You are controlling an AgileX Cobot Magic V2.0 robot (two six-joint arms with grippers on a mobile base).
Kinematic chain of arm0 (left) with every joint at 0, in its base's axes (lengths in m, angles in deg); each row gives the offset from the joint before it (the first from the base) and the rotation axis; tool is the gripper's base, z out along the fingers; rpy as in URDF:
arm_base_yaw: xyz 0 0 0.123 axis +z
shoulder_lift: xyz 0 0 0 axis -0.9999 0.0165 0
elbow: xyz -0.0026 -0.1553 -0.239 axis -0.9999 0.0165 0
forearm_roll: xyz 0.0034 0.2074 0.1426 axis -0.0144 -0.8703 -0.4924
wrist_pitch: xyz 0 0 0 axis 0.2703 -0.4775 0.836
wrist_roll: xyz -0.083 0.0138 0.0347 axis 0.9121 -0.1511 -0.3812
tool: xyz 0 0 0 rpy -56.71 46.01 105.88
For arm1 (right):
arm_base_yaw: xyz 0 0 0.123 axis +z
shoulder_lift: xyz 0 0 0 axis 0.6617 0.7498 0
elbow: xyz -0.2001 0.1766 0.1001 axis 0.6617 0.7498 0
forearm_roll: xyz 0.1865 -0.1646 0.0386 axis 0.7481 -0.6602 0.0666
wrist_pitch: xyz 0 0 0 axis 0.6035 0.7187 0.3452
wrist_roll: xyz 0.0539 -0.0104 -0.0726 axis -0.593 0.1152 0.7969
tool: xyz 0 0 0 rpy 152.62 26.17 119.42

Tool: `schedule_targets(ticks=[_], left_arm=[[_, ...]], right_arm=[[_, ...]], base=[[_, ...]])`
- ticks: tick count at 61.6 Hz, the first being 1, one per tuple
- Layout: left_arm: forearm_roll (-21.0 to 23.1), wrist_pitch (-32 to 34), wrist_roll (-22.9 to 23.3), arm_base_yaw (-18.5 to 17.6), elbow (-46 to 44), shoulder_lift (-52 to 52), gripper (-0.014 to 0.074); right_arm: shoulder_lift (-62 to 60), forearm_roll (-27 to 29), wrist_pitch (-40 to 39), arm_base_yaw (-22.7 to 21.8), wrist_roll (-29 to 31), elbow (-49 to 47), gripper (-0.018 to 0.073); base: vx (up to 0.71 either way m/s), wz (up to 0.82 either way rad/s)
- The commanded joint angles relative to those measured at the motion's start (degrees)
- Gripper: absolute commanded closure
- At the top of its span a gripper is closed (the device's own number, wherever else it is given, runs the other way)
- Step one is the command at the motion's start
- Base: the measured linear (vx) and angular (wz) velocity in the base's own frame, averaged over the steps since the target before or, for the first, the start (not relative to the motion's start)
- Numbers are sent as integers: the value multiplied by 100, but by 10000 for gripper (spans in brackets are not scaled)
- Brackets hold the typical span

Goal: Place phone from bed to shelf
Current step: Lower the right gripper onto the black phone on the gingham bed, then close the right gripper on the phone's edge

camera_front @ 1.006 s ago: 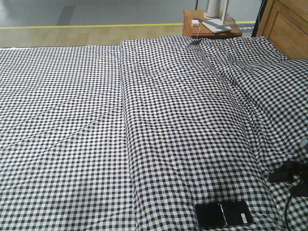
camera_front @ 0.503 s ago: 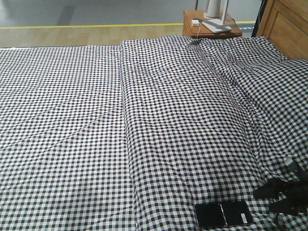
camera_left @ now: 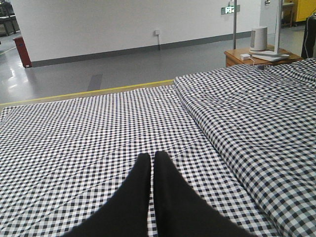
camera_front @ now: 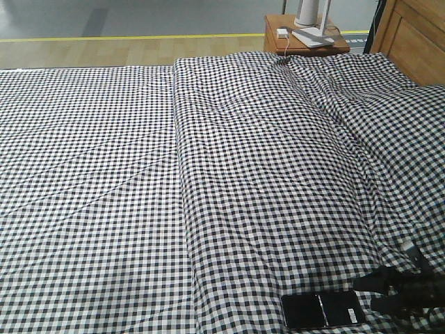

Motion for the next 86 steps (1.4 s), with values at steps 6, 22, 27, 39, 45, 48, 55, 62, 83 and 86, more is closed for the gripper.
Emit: schedule_targets(ticks=[6,22,27,39,45,48,55,62,83,86], left_arm=[[52,435,33,4,-132,-25,595],[52,435,33,4,-132,-25,595],[52,435,33,4,-132,-25,595],[52,435,33,4,-132,-25,595],[52,435,33,4,-132,-25,595],[52,435,33,4,-132,-25,595],[52,435,33,4,-132,-25,595],[52,435,33,4,-132,-25,595],[52,435,33,4,-132,-25,595],[52,435,33,4,-132,-25,595]], right_arm=[[-37,192,834,-15,22,-339,-50],[192,397,1006,-10,118,-415,-43],[262,397,1006,-10,130,-415,-42],[495,390,1163,-10,149,-415,-39],[583,476,1299,-4,161,-415,-35],[621,587,1365,-4,168,-415,-35],[641,706,1521,53,219,-415,-35],[641,669,1569,261,224,-415,-35],[641,642,1403,916,461,-415,-24],[641,642,1355,917,483,-415,-4]], base=[[0,0],[0,0],[0,0],[0,0],[0,0],[0,0],[0,0],[0,0],[0,0],[0,0]])
